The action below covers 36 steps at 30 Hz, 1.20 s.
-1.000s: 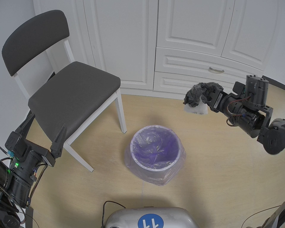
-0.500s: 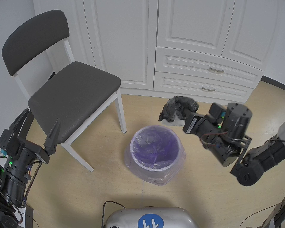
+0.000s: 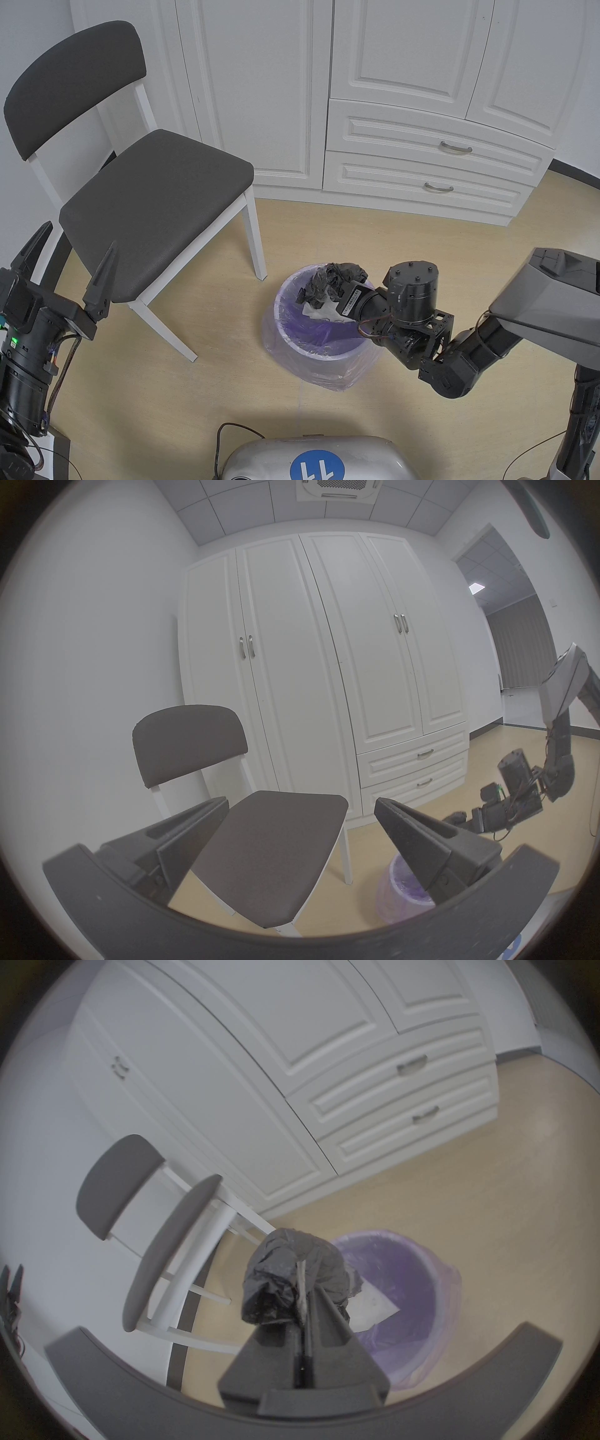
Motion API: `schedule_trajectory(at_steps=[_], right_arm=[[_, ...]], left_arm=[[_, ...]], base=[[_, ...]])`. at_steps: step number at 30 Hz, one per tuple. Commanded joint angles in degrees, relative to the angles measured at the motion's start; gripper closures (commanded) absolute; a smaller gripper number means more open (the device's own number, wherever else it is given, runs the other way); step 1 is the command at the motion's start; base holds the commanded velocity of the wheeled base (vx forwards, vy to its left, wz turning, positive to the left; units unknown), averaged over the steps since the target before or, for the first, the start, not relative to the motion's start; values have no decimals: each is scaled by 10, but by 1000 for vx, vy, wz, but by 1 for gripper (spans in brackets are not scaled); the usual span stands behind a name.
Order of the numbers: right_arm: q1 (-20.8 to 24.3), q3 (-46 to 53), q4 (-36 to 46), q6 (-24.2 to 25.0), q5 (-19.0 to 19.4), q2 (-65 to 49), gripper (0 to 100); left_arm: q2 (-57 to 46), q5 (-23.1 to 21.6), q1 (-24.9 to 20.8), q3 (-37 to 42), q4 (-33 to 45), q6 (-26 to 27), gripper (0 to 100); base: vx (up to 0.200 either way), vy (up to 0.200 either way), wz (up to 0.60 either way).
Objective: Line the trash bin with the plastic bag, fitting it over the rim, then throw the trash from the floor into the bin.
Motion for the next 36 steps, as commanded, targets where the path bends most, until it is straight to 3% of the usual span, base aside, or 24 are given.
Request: schedule_trajectory(at_steps=[1, 13, 21, 24, 29, 36], right_arm=[[-19, -49, 58, 48, 11, 42, 100], [-34, -72, 67, 59, 14, 100, 100], [-28, -65, 60, 58, 43, 131, 100], [-30, -102, 34, 67, 33, 168, 100], [-34, -167, -49, 84, -20, 224, 100], [-33, -176, -54, 84, -33, 230, 100]], left_arm=[[-5, 0, 1, 1, 0, 4, 0], [-4, 0, 2, 6, 0, 4, 0], [-1, -1, 2, 9, 1, 3, 0], [3, -1, 2, 9, 1, 0, 0], [6, -1, 2, 10, 2, -2, 0], [11, -1, 2, 14, 2, -1, 0]], base=[[0, 0, 0], [0, 0, 0], [0, 0, 0], [0, 0, 0], [0, 0, 0], [0, 0, 0]])
